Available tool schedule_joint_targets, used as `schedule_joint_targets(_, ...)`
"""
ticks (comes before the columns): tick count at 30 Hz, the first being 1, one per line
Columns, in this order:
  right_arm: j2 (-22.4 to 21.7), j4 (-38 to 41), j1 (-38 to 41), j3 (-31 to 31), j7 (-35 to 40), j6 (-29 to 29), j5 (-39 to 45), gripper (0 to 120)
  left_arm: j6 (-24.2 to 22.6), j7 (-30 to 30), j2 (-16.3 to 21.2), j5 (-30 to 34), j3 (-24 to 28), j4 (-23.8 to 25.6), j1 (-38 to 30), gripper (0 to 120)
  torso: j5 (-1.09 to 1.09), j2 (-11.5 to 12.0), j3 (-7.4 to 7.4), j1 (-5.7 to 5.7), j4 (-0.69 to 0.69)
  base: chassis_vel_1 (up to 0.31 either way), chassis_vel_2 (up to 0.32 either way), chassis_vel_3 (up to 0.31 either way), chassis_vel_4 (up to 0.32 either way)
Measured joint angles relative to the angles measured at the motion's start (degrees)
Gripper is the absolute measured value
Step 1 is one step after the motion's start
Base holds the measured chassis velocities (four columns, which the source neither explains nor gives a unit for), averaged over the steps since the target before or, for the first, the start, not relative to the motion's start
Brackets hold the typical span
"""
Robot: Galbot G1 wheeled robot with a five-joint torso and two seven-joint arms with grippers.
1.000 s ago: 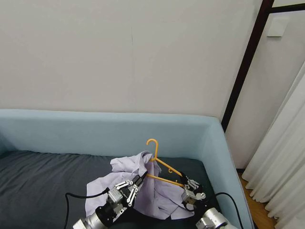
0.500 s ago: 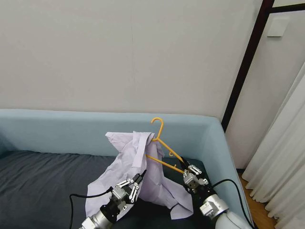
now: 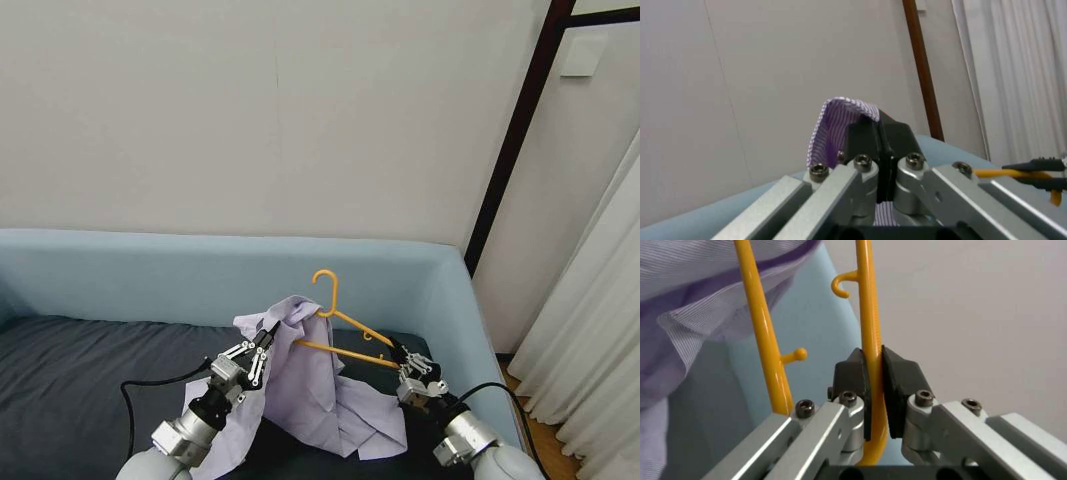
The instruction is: Pick up the clothes from the sofa and hang them on the clothes hanger.
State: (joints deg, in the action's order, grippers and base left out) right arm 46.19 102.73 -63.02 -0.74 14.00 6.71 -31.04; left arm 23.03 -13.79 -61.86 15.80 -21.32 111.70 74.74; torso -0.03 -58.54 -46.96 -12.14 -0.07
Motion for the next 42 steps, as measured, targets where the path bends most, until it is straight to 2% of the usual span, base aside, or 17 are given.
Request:
schedule_joint_targets(9,1.61,-0.02,2.35,-2.79,-3.18,4.09,1.86,5,0.07,-2.34,-2.23,-1.99,2.72,-2.04,-0.29,0,0.0,0.0,0.0,0.01,0.0,0.0,0.0,0.0,0.0)
schedule_joint_targets(15,2.26,1.95,4.35,-4.76,-3.26,4.01,10.52,5,0.46,-3.28,-3.47,-2.39,4.42,-3.18,-0.91,0,-0.01,0.0,0.0,0.01,0.0,0.0,0.0,0.0,0.0)
schedule_joint_targets(19,3.02,3.64,5.56,-6.1,-1.65,2.61,19.85,5,1.19,-4.05,-4.1,-2.93,5.39,-4.1,-0.87,0,-0.01,0.0,0.0,0.01,0.0,0.0,0.0,0.0,0.0)
schedule_joint_targets(29,3.24,6.27,5.95,-6.46,1.17,2.02,32.35,5,2.39,-2.7,-3.72,-2.82,4.62,-6.43,-0.8,0,-0.01,0.0,0.0,0.0,0.0,0.0,0.0,0.0,0.0)
schedule_joint_targets(32,3.03,6.43,5.66,-6.47,1.21,1.75,33.0,5,2.39,-1.43,-3.75,-2.27,4.52,-6.54,-1.04,0,-0.01,0.0,0.0,0.01,0.0,0.0,0.0,0.0,0.0)
schedule_joint_targets(37,3.28,4.6,5.6,-5.97,0.6,2.8,29.48,5,3.27,0.44,-3.84,-1.37,4.9,-7.13,-1.05,0,-0.01,0.0,0.0,0.01,-0.01,0.0,0.0,0.0,0.0)
schedule_joint_targets(40,3.58,2.76,6.02,-5.05,-0.07,4.22,27.01,5,5.71,0.48,-3.45,-1.22,4.27,-8.84,-0.75,12,-0.01,0.0,0.0,0.01,0.0,0.0,0.0,0.0,0.0)
schedule_joint_targets(42,3.68,2.25,6.13,-4.75,-0.16,4.59,26.56,5,6.25,0.45,-3.23,-1.26,4.01,-9.31,-0.67,15,-0.01,0.0,0.0,0.01,0.0,0.0,0.0,0.0,0.0)
